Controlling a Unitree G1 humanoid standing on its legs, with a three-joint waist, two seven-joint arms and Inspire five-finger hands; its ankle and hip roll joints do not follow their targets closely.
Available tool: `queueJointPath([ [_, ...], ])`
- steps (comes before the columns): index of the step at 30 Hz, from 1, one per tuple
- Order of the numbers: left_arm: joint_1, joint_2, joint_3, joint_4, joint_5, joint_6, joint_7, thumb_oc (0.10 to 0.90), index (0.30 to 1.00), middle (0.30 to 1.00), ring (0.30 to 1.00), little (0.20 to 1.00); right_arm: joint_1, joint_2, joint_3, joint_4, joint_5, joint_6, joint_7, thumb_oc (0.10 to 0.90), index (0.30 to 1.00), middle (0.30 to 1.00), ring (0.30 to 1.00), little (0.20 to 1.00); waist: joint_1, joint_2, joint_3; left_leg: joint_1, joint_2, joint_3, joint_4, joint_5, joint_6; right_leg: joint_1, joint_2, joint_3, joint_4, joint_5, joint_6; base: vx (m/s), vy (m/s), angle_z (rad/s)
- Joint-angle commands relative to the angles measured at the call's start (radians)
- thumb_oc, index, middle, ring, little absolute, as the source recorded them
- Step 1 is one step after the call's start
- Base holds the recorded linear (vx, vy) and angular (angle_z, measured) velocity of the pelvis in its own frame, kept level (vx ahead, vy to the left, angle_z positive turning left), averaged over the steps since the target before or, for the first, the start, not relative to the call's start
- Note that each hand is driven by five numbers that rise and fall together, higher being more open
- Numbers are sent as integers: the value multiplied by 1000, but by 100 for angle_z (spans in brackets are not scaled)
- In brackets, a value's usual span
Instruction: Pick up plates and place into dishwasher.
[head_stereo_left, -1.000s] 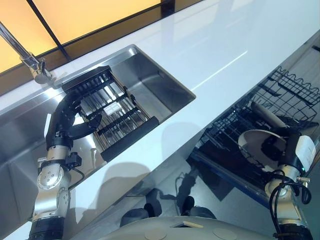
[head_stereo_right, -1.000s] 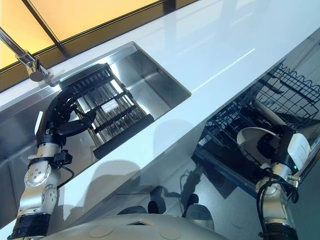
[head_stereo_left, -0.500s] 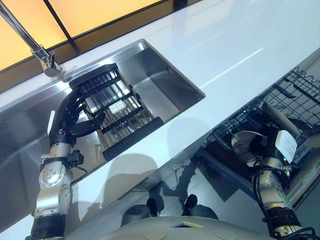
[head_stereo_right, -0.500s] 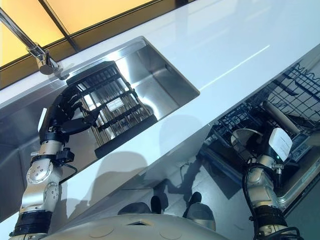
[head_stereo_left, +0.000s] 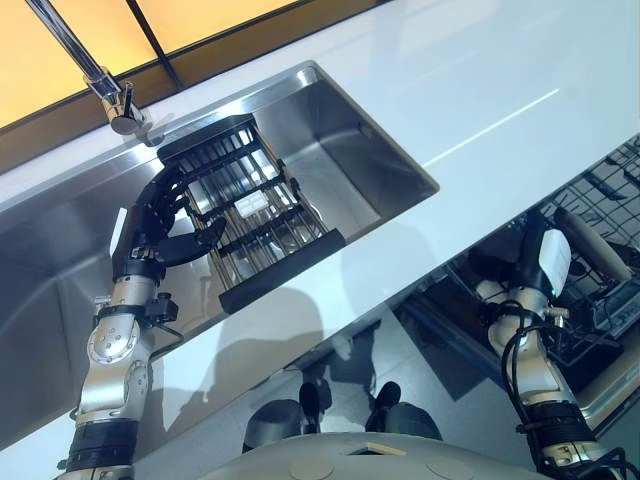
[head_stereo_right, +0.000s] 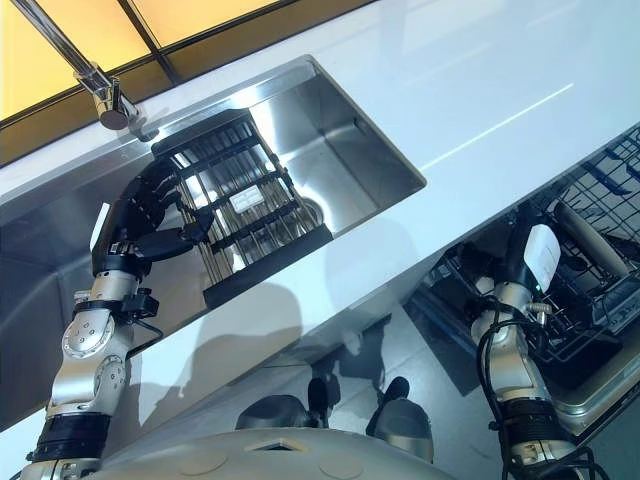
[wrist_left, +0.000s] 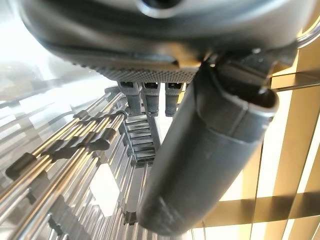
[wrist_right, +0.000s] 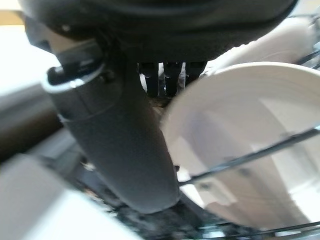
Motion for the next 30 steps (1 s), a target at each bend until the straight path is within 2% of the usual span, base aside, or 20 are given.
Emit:
queueJointPath([
  [1,62,80,32,-39,-29,-10,15,800,900,900,900,900,-36,-59,-115,-139,21,-108,-43,800,900,900,900,900,8,-46,-66,-39,-56,32,50,-88,64,-101,-72,22,184,-3,124,-21,20,-5],
  [6,61,91,55,-39,-38,-9,38,800,900,900,900,900,8,-67,-184,-207,122,-142,-9,800,900,900,900,900,-21,-62,-72,-32,-57,58,48,-92,64,-109,-68,40,172,9,128,-37,23,-15],
  [13,75,81,74,-21,-31,-35,56,800,900,900,900,900,85,-2,-220,-189,289,-188,51,800,900,900,900,900,-56,-76,-78,-16,-51,100,43,-97,60,-105,-62,62,153,5,132,-33,9,-20],
  [18,82,69,82,-5,-20,-58,57,800,900,900,900,900,103,80,-224,-85,389,-245,49,800,900,900,900,900,-71,-78,-80,-11,-47,120,44,-99,60,-99,-56,73,136,2,130,-17,-12,-15],
  [24,76,65,80,27,-3,-85,61,800,900,900,900,900,109,141,-195,85,546,-218,118,800,900,900,900,900,-77,-71,-75,-9,-46,132,43,-99,57,-95,-51,78,125,-9,125,-8,-19,-8],
  [30,54,80,67,52,4,-83,64,800,900,900,900,900,65,161,-172,278,656,-226,95,800,900,900,900,900,-64,-58,-69,-9,-46,128,43,-97,51,-90,-53,67,118,-12,122,15,-26,-2],
])
